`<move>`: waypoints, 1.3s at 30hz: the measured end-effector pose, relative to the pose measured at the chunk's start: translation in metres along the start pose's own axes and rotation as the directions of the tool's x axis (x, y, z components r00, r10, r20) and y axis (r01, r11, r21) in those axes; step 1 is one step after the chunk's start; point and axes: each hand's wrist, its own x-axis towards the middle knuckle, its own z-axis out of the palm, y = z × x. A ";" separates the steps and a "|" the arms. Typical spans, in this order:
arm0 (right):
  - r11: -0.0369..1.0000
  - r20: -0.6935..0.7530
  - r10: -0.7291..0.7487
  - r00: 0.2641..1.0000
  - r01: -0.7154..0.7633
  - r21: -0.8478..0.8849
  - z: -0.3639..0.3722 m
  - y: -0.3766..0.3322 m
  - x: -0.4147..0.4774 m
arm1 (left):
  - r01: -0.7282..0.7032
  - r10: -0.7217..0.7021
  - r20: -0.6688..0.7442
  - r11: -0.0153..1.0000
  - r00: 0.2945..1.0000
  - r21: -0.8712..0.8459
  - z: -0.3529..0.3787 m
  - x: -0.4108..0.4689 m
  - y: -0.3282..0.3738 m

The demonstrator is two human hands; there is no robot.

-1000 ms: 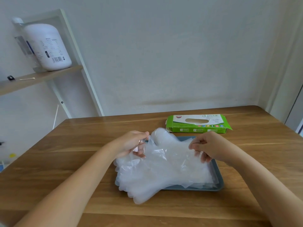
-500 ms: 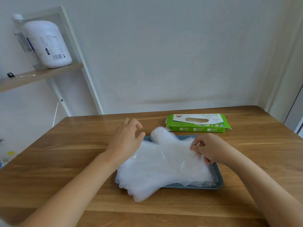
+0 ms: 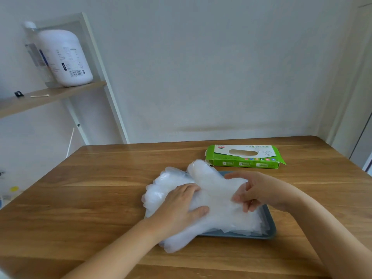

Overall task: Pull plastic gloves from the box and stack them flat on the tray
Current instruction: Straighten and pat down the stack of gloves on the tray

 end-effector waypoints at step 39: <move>0.866 -0.135 -0.340 0.931 0.253 -0.431 0.030 -0.036 0.101 | -0.041 0.043 -0.098 0.999 0.994 0.025 0.003 0.005 -0.012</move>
